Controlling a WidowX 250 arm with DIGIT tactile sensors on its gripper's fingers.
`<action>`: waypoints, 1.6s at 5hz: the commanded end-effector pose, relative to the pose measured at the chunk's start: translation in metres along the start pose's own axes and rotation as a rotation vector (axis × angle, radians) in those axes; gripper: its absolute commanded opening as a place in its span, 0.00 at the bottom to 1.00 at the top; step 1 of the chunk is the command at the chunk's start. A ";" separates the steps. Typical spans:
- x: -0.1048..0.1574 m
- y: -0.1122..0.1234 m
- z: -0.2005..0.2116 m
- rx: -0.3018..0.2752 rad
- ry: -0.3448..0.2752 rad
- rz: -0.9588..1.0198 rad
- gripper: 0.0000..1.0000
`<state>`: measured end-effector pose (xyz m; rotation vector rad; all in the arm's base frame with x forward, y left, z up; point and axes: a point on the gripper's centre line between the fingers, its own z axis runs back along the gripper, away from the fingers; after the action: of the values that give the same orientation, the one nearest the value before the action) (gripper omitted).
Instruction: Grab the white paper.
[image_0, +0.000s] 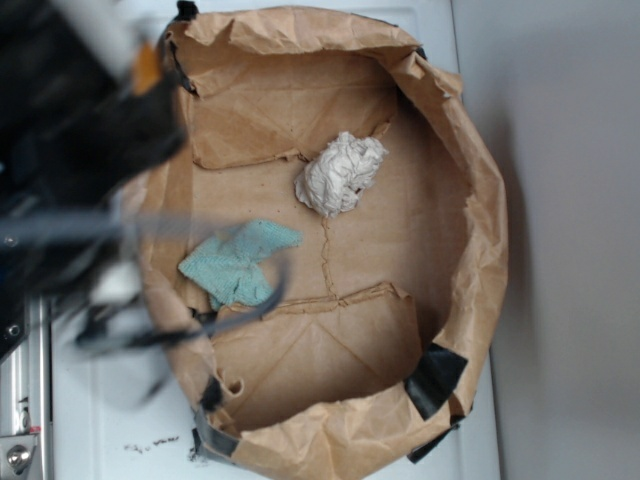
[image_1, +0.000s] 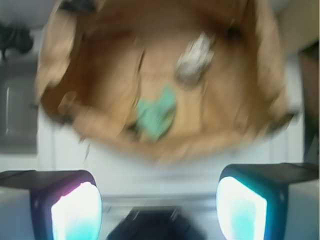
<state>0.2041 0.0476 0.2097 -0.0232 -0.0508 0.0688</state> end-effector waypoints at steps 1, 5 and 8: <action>0.003 0.004 0.013 0.007 -0.050 0.003 1.00; 0.058 0.003 -0.106 0.127 -0.061 0.026 1.00; 0.062 0.004 -0.176 0.183 0.058 0.065 1.00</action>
<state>0.2655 0.0544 0.0259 0.1525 0.0656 0.1621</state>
